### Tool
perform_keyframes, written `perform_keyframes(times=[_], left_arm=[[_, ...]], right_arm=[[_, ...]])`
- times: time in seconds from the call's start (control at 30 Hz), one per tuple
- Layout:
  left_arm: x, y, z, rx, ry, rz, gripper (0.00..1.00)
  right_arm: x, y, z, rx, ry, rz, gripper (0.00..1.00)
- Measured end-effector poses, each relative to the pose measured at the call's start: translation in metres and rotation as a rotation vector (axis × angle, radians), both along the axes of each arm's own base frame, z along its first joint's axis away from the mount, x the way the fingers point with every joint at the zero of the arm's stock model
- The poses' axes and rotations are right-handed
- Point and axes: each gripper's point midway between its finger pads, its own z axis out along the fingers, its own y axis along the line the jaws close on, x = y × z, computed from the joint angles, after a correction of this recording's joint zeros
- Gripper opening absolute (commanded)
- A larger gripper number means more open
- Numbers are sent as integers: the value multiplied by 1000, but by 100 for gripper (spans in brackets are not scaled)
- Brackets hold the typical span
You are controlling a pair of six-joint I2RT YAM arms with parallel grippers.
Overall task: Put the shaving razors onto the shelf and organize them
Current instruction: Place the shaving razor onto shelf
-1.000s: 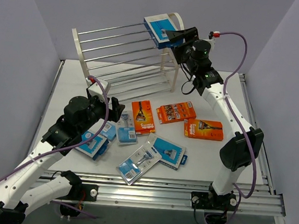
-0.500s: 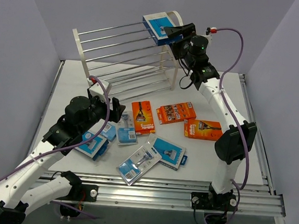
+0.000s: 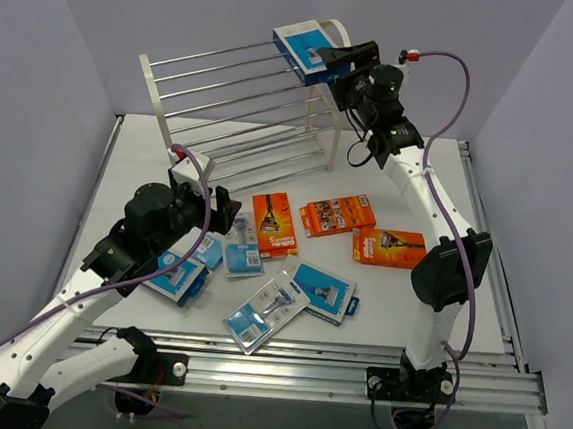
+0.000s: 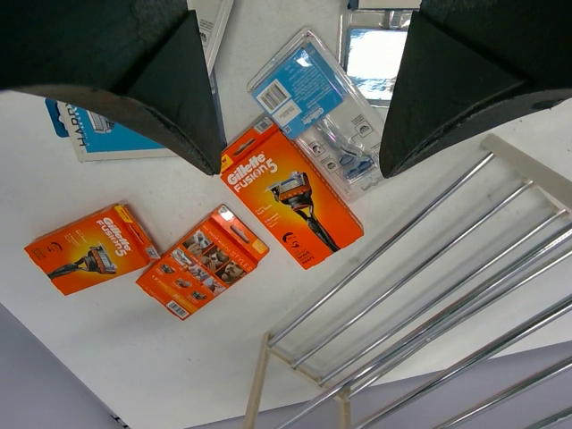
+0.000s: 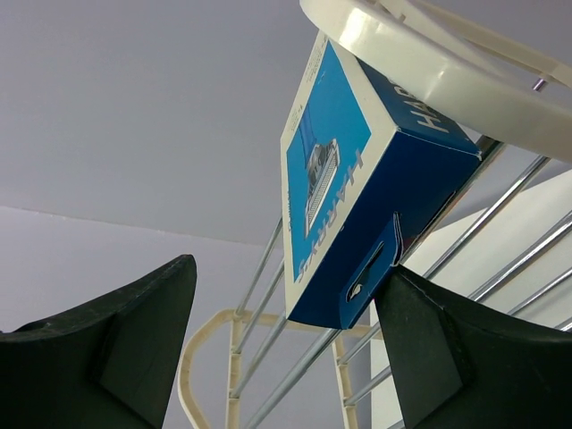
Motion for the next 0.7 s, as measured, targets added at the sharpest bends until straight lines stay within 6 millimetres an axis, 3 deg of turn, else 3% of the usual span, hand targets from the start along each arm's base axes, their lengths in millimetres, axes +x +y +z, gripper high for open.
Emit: perform_keyframes(times=[0.7], left_arm=[[1,-1,-2,3,6,-1,80]], right_arm=[[13,2,-7,10,9,16,73]])
